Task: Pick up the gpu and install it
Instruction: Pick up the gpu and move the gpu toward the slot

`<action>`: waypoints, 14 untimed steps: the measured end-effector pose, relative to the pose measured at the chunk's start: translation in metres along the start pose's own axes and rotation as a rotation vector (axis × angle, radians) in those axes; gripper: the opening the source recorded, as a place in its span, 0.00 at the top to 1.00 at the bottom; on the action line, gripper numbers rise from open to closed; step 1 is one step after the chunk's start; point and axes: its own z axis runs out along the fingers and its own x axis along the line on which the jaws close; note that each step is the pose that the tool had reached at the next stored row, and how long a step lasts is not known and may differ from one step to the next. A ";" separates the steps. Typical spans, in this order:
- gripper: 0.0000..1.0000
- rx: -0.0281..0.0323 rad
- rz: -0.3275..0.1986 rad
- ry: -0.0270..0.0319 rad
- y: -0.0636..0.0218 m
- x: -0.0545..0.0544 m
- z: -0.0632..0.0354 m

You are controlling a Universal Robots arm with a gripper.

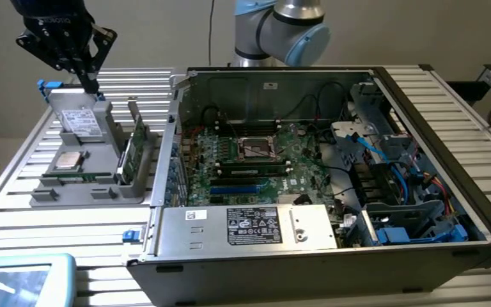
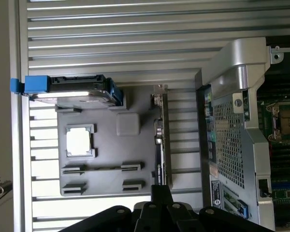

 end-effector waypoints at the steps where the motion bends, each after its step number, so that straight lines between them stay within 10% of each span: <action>1: 0.89 0.0000 0.000 0.0000 0.0000 0.000 0.0000; 10: 0.89 0.0000 0.000 0.0000 0.0000 0.000 0.0000; 14: 0.70 0.0000 0.000 0.0000 0.0000 0.000 0.0000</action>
